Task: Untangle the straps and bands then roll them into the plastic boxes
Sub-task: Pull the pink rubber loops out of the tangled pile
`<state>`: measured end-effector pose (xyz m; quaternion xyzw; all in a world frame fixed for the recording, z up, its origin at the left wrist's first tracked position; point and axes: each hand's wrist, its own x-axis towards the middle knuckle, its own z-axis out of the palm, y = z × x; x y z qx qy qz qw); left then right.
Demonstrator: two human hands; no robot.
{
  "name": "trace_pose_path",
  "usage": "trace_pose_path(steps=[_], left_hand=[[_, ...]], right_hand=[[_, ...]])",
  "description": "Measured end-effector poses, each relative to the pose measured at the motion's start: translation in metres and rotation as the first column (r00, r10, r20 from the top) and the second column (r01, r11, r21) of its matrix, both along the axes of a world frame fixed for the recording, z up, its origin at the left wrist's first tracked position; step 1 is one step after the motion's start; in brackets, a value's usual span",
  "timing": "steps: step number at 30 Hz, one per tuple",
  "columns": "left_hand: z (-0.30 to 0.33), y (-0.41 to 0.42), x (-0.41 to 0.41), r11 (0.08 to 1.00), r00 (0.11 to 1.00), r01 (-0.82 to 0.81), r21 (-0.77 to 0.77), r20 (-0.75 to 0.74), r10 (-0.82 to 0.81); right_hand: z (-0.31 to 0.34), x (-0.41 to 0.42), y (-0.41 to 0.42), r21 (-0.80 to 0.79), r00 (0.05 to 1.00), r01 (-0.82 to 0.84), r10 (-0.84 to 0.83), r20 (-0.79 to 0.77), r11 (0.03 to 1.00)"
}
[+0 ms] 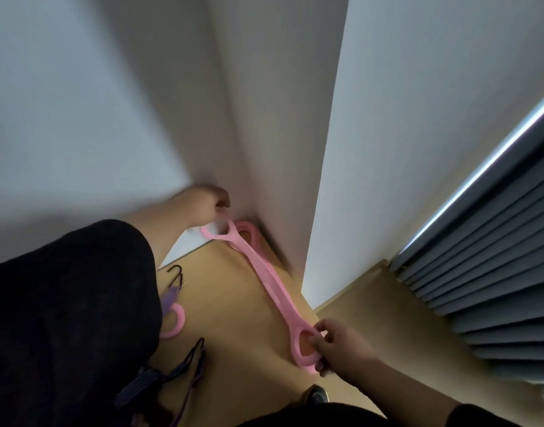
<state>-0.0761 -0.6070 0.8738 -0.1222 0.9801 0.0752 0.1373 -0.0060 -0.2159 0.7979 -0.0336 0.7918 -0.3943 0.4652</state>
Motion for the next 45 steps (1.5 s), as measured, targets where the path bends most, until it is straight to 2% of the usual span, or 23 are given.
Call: trace_pose_path(steps=[3, 5, 7, 9, 10, 13, 17, 19, 21, 22, 25, 26, 28, 30, 32, 34, 38, 40, 43, 45], left_hand=[[-0.007, 0.021, -0.015, 0.978, 0.988, 0.123, -0.171, 0.117, -0.104], [-0.019, 0.032, -0.025, 0.962, 0.969, 0.186, -0.198, 0.199, -0.146], [-0.026, 0.044, -0.032, 0.970, 0.956, 0.172, -0.170, 0.268, -0.123], [-0.032, 0.051, -0.035, 0.985, 0.966, 0.055, -0.165, 0.258, -0.011], [-0.032, 0.055, -0.035, 0.985, 0.962, 0.054, -0.164, 0.274, -0.007], [-0.041, 0.056, -0.042, 0.970, 0.970, 0.152, -0.188, 0.215, -0.110], [-0.049, 0.058, -0.051, 0.933, 0.958, 0.210, -0.291, 0.251, -0.137], [-0.057, 0.057, -0.053, 0.937, 0.948, 0.212, -0.278, 0.293, -0.127], [-0.060, 0.055, -0.056, 0.874, 0.927, 0.327, -0.361, 0.304, -0.222], [-0.064, 0.054, -0.057, 0.866, 0.921, 0.336, -0.371, 0.324, -0.218], [-0.081, 0.048, -0.051, 0.898, 0.904, 0.313, -0.310, 0.388, -0.181], [-0.087, 0.049, -0.049, 0.916, 0.917, 0.282, -0.286, 0.360, -0.170], [-0.100, 0.046, -0.049, 0.884, 0.930, 0.303, -0.357, 0.315, -0.191], [-0.109, 0.046, -0.050, 0.892, 0.937, 0.277, -0.356, 0.305, -0.169], [-0.112, 0.043, -0.048, 0.870, 0.925, 0.324, -0.370, 0.317, -0.210], [-0.105, 0.045, -0.036, 0.893, 0.933, 0.298, -0.337, 0.300, -0.198], [-0.102, 0.034, -0.003, 0.873, 0.963, 0.256, -0.415, 0.193, -0.190], [-0.100, 0.030, 0.012, 0.894, 0.977, 0.205, -0.398, 0.144, -0.160], [-0.094, 0.031, 0.038, 0.879, 0.967, 0.255, -0.402, 0.088, -0.240], [-0.091, 0.033, 0.057, 0.909, 0.969, 0.242, -0.339, 0.043, -0.242]], right_hand=[[-0.001, -0.002, -0.003, 0.016, 1.000, -0.015, 0.015, 0.006, 1.000], [-0.003, -0.001, -0.005, 0.025, 0.999, -0.038, 0.037, 0.023, 0.999], [-0.008, 0.000, -0.004, 0.040, 0.997, -0.075, 0.074, 0.018, 0.996], [-0.014, -0.001, -0.003, 0.062, 0.996, -0.087, 0.087, 0.006, 0.994], [-0.017, -0.001, -0.002, 0.072, 0.996, -0.085, 0.086, -0.004, 0.994], [-0.029, -0.004, -0.001, 0.118, 0.991, -0.105, 0.114, -0.072, 0.987], [-0.035, -0.004, 0.003, 0.172, 0.967, -0.167, 0.196, -0.163, 0.971], [-0.039, -0.005, 0.005, 0.176, 0.963, -0.180, 0.210, -0.171, 0.968], [-0.043, -0.005, 0.008, 0.199, 0.959, -0.174, 0.212, -0.188, 0.964], [-0.045, -0.006, 0.009, 0.206, 0.957, -0.173, 0.214, -0.197, 0.963], [-0.045, -0.004, 0.011, 0.246, 0.932, -0.228, 0.284, -0.224, 0.942], [-0.046, -0.003, 0.013, 0.258, 0.925, -0.241, 0.302, -0.231, 0.935], [-0.048, -0.003, 0.016, 0.266, 0.918, -0.246, 0.312, -0.244, 0.932], [-0.049, -0.003, 0.017, 0.276, 0.911, -0.251, 0.323, -0.256, 0.928], [-0.050, -0.003, 0.018, 0.275, 0.914, -0.243, 0.315, -0.257, 0.930], [-0.050, -0.002, 0.018, 0.287, 0.909, -0.243, 0.320, -0.266, 0.927], [-0.044, 0.000, 0.016, 0.333, 0.887, -0.195, 0.311, -0.342, 0.923], [-0.038, 0.002, 0.015, 0.350, 0.876, -0.155, 0.292, -0.384, 0.924], [-0.030, 0.007, 0.011, 0.360, 0.852, -0.134, 0.293, -0.434, 0.923], [-0.026, 0.014, 0.008, 0.356, 0.827, -0.141, 0.308, -0.470, 0.924]])
